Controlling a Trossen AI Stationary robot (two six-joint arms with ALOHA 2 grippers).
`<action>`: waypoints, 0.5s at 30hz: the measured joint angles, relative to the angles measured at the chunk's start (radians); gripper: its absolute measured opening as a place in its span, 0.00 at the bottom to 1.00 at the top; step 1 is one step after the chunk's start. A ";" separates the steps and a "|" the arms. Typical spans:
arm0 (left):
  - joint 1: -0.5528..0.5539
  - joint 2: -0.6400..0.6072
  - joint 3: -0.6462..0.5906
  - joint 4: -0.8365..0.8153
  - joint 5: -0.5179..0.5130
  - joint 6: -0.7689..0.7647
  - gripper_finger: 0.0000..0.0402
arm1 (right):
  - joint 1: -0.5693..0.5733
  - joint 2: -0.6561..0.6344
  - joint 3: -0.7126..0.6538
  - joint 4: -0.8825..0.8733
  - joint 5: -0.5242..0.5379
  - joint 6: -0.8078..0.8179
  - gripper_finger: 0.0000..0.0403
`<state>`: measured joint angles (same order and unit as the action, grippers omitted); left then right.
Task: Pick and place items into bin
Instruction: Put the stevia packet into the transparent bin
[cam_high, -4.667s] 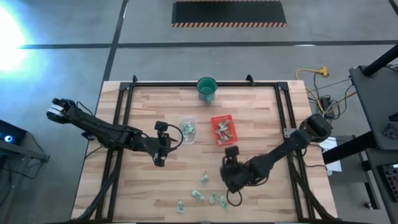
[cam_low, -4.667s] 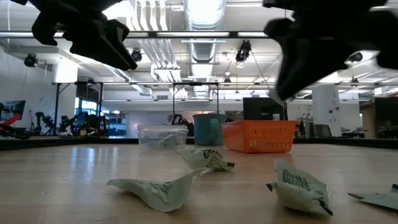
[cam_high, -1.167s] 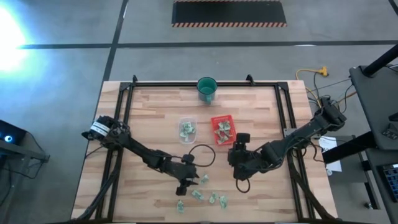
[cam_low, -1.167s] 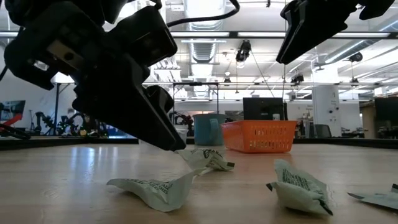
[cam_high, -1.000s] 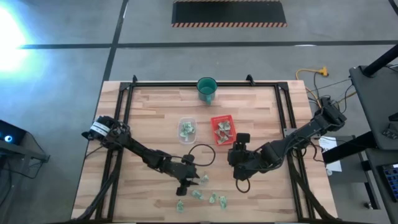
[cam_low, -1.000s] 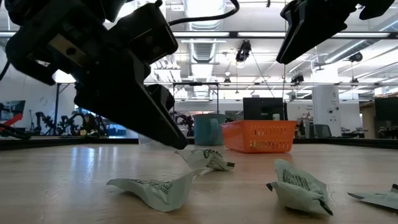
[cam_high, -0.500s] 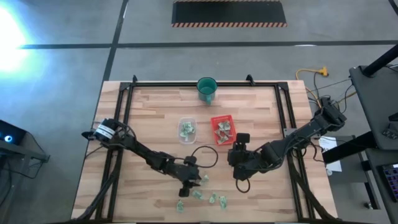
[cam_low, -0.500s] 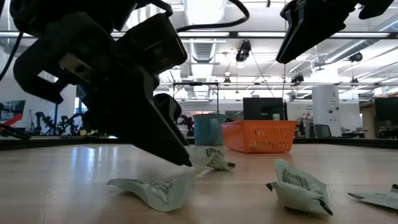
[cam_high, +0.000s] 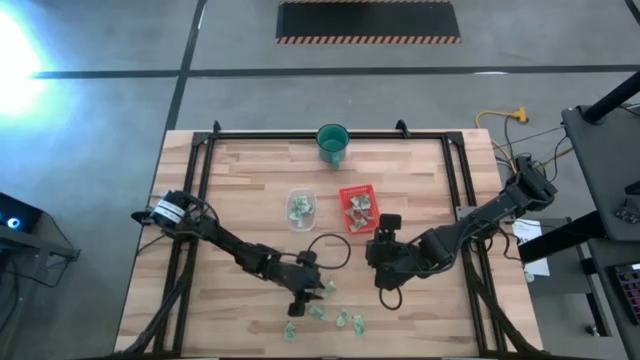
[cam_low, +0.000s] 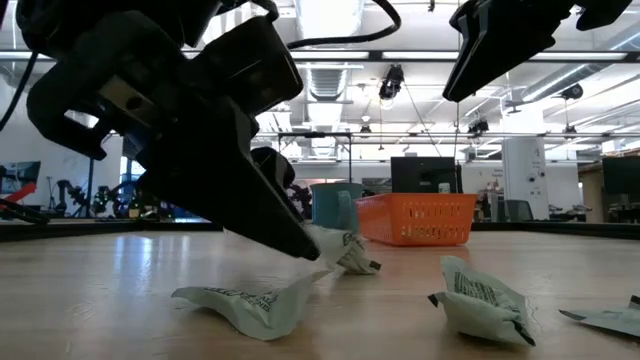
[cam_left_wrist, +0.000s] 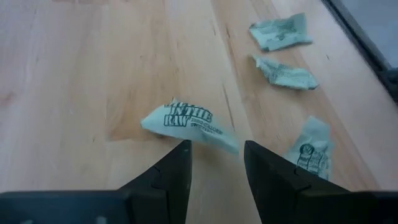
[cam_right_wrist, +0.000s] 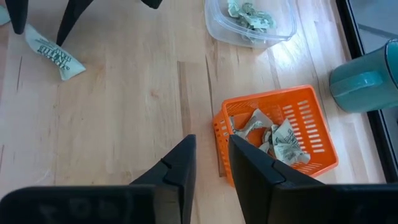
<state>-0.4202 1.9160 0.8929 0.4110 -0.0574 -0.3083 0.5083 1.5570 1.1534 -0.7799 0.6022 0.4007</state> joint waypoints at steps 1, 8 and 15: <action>0.000 0.000 0.000 0.008 0.000 0.000 0.32 | 0.000 0.000 0.000 0.000 0.000 0.000 0.21; 0.001 -0.001 -0.001 0.024 0.001 0.006 0.32 | 0.000 0.000 0.000 0.000 0.000 0.000 0.20; 0.004 -0.002 -0.017 0.002 0.002 -0.036 0.32 | 0.000 0.000 0.000 0.001 0.000 0.000 0.18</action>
<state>-0.4158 1.9144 0.8761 0.4131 -0.0553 -0.3442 0.5083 1.5570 1.1534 -0.7792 0.6022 0.4004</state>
